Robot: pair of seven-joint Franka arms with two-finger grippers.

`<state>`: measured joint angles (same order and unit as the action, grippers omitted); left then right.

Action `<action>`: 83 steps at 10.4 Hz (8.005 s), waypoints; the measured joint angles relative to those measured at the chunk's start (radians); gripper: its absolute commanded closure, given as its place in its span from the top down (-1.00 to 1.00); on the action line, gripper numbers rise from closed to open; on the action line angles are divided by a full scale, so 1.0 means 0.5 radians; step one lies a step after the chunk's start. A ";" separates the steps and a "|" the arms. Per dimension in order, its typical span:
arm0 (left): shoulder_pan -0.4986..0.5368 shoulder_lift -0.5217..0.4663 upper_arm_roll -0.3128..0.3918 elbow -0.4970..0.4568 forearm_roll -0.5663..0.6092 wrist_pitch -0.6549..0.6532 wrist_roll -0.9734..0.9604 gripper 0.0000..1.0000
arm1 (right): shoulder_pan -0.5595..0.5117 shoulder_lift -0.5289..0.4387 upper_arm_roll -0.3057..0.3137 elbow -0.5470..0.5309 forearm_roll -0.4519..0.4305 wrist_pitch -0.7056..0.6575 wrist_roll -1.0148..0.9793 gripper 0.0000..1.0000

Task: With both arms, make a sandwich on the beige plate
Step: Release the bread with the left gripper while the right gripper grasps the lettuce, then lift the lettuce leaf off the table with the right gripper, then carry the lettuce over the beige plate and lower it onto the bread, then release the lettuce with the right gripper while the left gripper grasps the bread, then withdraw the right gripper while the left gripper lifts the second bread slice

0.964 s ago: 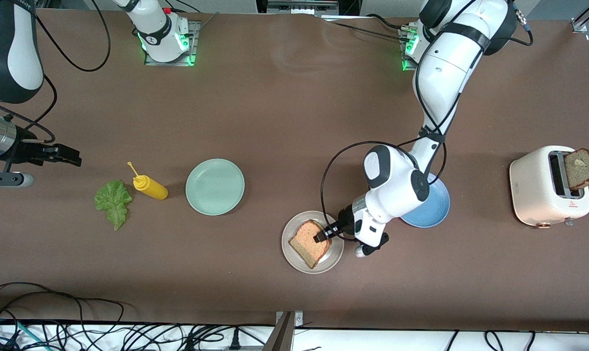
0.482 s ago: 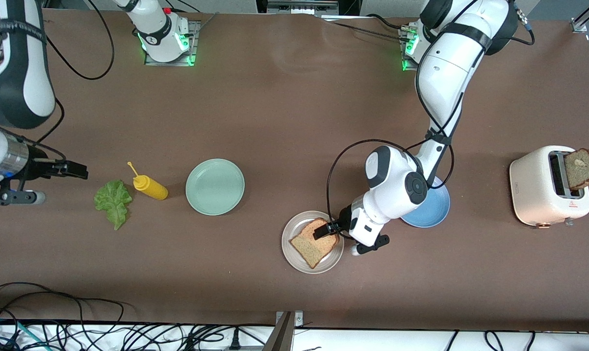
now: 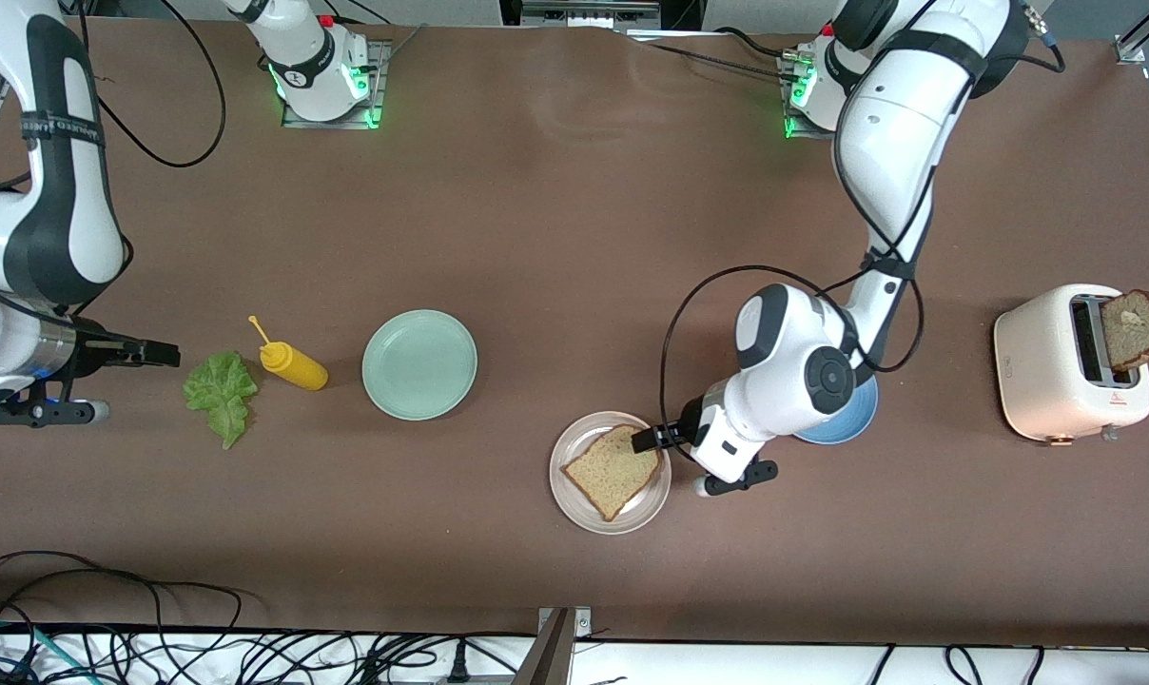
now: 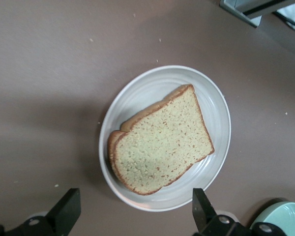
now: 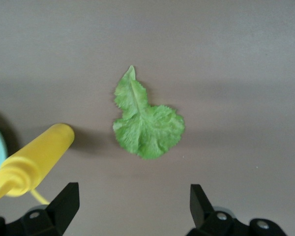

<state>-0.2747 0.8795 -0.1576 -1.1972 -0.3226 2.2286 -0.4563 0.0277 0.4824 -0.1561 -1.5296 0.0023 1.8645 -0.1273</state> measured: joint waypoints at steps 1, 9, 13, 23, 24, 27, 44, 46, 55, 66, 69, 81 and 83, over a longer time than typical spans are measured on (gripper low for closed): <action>0.036 -0.061 0.000 0.009 0.089 -0.133 0.001 1.00 | -0.010 0.038 0.000 -0.049 0.000 0.114 -0.017 1.00; 0.404 -0.641 0.007 0.033 0.636 -1.186 0.360 1.00 | -0.096 0.168 -0.001 -0.608 0.000 0.898 -0.229 1.00; 0.652 -0.779 0.013 0.026 0.636 -1.282 0.652 1.00 | -0.145 0.268 0.051 -0.635 0.005 1.055 -0.246 0.99; 0.690 -0.823 0.013 0.021 0.809 -1.282 0.755 1.00 | -0.201 0.047 0.104 -0.608 0.019 0.782 -0.551 -1.00; 0.691 -0.823 0.013 0.020 0.809 -1.282 0.757 1.00 | -0.200 -0.022 0.113 -0.607 0.019 0.718 -0.555 -1.00; 0.696 -0.823 0.013 0.018 0.809 -1.282 0.761 1.00 | -0.201 -0.186 0.121 -0.603 0.019 0.489 -0.568 -1.00; 0.775 -0.826 0.016 0.000 0.809 -1.292 0.903 1.00 | 0.859 0.347 0.281 0.629 0.481 0.271 1.394 -1.00; 0.837 -0.827 0.021 -0.001 0.810 -1.292 0.968 1.00 | 1.000 0.582 0.270 0.749 0.482 0.637 1.743 -1.00; 1.488 -0.760 0.028 -0.054 1.016 -1.336 1.797 0.98 | 1.431 1.152 0.053 1.043 0.483 1.484 2.781 -1.00; 1.648 -0.445 0.029 -0.067 1.159 -1.324 1.864 -0.30 | 1.546 1.415 -0.010 1.164 0.482 1.768 3.020 0.93; 1.648 -0.433 0.027 -0.067 1.159 -1.324 1.864 -1.00 | 1.546 1.420 -0.012 1.156 0.482 1.818 3.020 1.00; 1.607 -0.958 -0.126 0.004 1.159 -1.671 1.869 -1.00 | 1.025 0.264 0.092 0.349 0.485 0.590 1.596 1.00; 1.603 -1.124 -0.180 0.004 1.159 -1.822 1.869 -1.00 | 0.831 0.026 0.111 0.124 0.487 0.378 0.978 1.00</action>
<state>0.5268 0.3175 -0.2476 -1.1951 0.2571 1.3175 0.4783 0.4432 0.4956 -0.1008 -1.4676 0.2460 2.0537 0.3615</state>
